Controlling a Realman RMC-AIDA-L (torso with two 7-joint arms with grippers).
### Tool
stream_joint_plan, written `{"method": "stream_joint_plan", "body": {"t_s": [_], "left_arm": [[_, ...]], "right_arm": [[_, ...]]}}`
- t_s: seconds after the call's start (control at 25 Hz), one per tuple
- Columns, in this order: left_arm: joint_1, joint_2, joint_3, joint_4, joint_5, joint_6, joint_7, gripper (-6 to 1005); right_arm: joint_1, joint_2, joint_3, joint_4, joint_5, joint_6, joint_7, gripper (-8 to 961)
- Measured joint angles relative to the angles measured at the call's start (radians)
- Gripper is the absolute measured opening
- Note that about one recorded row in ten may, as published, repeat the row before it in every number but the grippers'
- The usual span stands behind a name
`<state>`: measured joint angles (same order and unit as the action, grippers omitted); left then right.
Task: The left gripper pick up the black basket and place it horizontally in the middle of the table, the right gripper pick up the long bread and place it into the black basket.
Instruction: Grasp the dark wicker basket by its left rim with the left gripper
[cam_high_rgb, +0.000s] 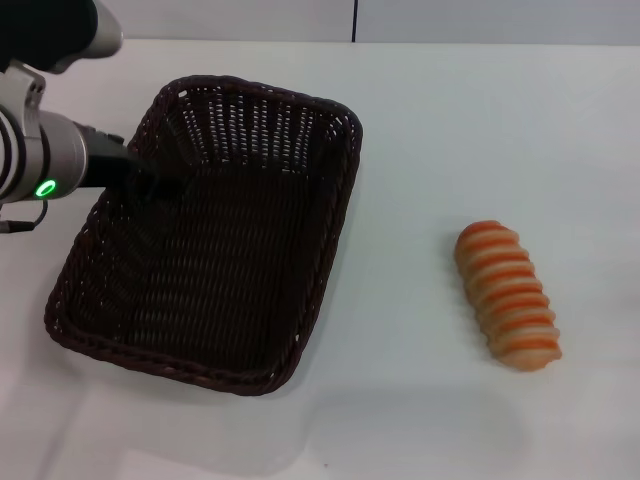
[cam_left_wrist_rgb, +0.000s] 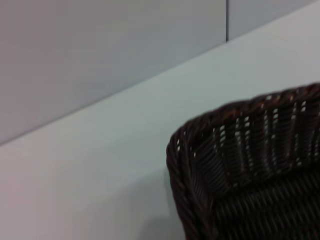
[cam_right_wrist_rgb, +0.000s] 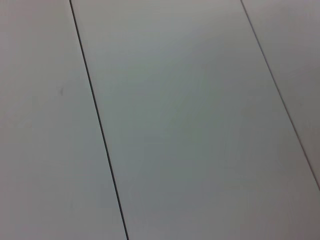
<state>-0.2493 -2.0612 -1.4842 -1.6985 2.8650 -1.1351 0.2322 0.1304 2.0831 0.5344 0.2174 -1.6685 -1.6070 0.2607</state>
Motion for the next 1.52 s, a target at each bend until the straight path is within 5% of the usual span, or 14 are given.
{"method": "stream_joint_plan", "body": {"t_s": [0.6,0.8,1.0,1.52], "left_arm": [[-0.072,-0.002,-0.057,0.144,0.024,-0.029,-0.036,795],[-0.079,0.001,-0.056,0.107,0.024,-0.063,-0.009,791],[-0.087,0.000,-0.057,0.087,0.020,-0.070,0.046,586],[-0.182,0.000,-0.172,0.154,-0.159,-0.160,0.266,284]], "right_arm": [[0.003,0.000,-0.006,0.002,0.000,0.007,0.003,837],[0.005,0.000,-0.012,0.003,0.000,0.004,0.003,836],[0.007,0.000,-0.021,0.001,0.000,0.002,0.003,835],[0.012,0.000,-0.021,-0.003,0.000,-0.004,0.003,837]]}}
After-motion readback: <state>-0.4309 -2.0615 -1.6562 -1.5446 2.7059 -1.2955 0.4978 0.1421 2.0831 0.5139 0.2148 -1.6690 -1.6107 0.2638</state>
